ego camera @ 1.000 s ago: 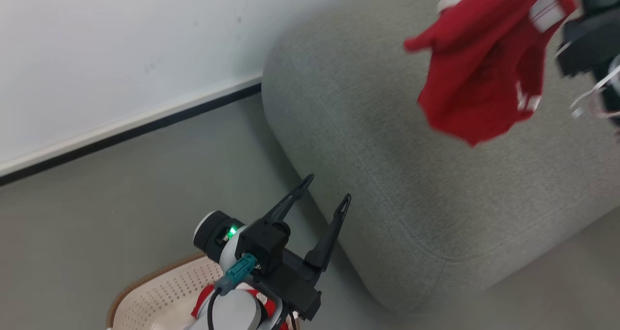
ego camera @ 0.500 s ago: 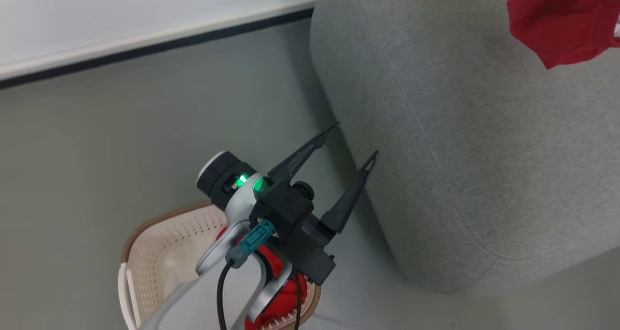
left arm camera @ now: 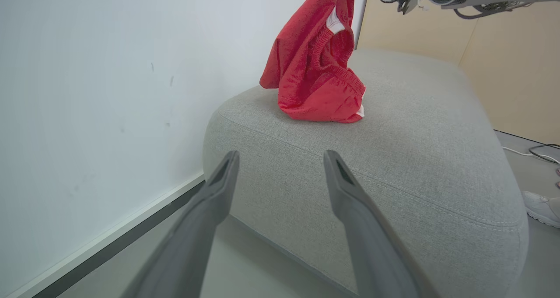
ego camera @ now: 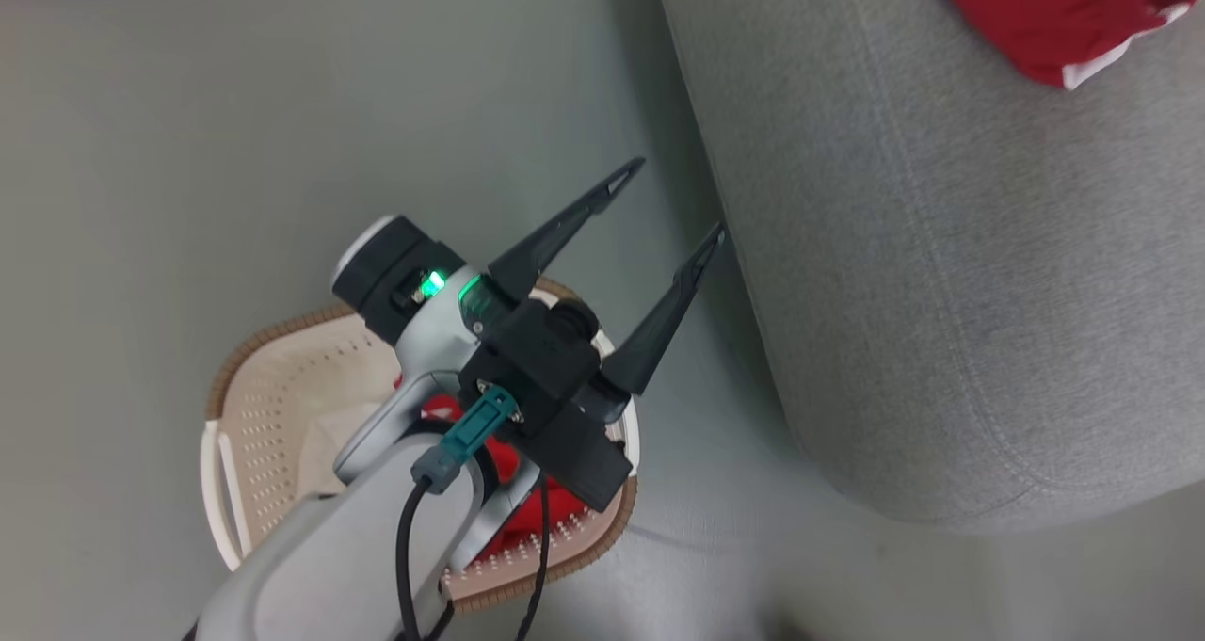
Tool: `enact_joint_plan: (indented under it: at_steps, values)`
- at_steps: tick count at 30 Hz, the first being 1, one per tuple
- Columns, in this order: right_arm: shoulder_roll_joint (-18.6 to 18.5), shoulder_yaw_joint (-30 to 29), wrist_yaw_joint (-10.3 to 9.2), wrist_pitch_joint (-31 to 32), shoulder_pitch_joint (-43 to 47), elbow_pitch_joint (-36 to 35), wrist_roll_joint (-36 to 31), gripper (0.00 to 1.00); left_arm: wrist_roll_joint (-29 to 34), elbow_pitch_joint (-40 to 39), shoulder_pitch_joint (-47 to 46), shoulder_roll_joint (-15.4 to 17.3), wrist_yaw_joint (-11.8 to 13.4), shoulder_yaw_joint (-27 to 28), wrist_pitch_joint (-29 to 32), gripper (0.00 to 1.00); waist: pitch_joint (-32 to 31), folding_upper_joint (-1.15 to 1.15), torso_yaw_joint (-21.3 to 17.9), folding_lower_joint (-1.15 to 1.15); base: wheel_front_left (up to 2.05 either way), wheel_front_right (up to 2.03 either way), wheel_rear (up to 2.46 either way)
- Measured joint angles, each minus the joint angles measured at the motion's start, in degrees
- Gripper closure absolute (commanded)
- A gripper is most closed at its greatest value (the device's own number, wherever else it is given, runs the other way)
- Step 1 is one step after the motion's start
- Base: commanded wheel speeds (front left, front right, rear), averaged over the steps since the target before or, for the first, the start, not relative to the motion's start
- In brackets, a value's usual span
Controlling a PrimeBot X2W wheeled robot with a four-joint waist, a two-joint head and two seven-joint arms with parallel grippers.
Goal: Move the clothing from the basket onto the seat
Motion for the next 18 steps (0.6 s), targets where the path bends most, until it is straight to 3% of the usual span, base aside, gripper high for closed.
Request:
enact_joint_plan:
  at_steps: [8, 9, 10, 11, 13, 18]
  values:
    - [3.79, 0.00, -0.66, -1.69, 5.33, 6.91, 1.54, 1.00, 0.82, 0.29, -2.65, 0.36, -0.52, -0.08, 0.53, 0.00, 5.89, 0.00, -1.01, 0.00, 0.00, 0.00, 0.00]
    - [3.82, 0.00, -0.67, -1.94, 5.55, 7.51, 1.54, 0.92, 0.82, 0.68, -2.65, 0.35, -0.54, -0.11, 0.49, 0.00, 6.19, 0.00, -1.18, 0.00, 0.00, 0.00, 0.00]
    - [3.97, 0.02, -0.68, -2.04, 5.87, 7.87, 1.54, 0.76, 0.82, 1.26, -2.65, 0.36, -0.58, -0.18, 0.43, 0.00, 6.32, 0.00, -1.35, 0.00, 0.00, 0.00, 0.00]
    - [4.24, 0.02, -0.69, -2.08, 6.24, 8.17, 1.54, 0.55, 0.82, 1.77, -2.65, 0.36, -0.58, -0.27, 0.41, 0.00, 6.29, 0.00, -1.48, 0.00, 0.00, 0.00, 0.00]
    - [5.11, 0.23, -0.68, -2.44, 7.06, 8.77, 1.53, 0.00, 0.82, 2.41, -2.65, 0.34, -0.99, -0.43, -0.01, 0.00, 5.88, 0.00, -1.63, 0.00, 0.00, 0.00, 0.00]
    - [5.98, 0.51, -0.68, -2.57, 9.68, 9.77, 1.52, 0.00, 0.65, 4.33, -2.31, 0.14, -1.00, -0.47, -1.30, 0.00, 4.02, -0.01, -1.71, -0.02, 0.00, 0.00, 0.00]
